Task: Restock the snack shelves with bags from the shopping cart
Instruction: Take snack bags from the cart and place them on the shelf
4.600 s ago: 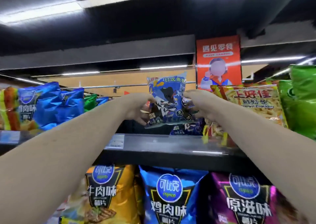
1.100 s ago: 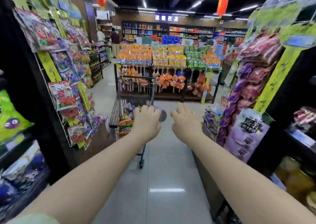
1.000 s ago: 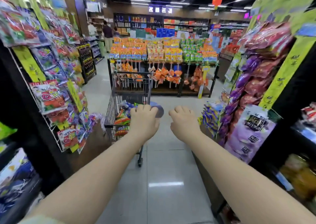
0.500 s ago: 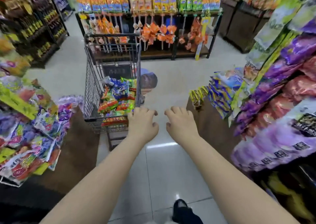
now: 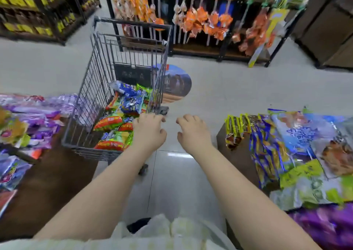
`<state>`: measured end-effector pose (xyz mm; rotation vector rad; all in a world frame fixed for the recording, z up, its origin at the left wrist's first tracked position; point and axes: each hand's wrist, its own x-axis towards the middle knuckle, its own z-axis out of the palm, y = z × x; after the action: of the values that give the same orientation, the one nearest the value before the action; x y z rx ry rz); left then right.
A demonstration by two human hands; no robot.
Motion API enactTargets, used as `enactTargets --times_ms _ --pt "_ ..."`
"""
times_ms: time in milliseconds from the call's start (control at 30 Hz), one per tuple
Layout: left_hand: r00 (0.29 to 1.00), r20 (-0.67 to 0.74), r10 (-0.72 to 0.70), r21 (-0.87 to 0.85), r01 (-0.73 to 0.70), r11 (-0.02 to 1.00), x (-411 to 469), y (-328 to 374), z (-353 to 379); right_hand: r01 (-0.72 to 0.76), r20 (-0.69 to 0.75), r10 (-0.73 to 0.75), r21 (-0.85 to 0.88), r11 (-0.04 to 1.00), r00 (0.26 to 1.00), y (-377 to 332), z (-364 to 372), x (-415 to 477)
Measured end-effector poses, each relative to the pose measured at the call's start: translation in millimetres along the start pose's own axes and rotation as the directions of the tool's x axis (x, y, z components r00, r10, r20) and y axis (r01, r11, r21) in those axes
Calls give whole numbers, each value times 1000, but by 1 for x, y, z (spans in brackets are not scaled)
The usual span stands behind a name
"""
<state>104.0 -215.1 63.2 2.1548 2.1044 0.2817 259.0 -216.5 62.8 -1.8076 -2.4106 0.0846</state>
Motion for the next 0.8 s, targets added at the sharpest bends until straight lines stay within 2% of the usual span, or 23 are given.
enactTargets --times_ms 200,500,667,800 --pt "982 18 -188 -19 188 982 85 -29 20 114 112 -123 83 990 986 21 13 110" --pt "914 -5 -406 -59 405 912 231 -108 34 327 112 -336 93 940 935 -3 44 305" --pt "851 86 -518 -73 524 849 292 -147 30 393 226 -400 75 916 888 -22 61 400" --pt "783 97 -614 -55 620 783 321 -172 33 446 284 -463 127 886 840 -34 84 455"
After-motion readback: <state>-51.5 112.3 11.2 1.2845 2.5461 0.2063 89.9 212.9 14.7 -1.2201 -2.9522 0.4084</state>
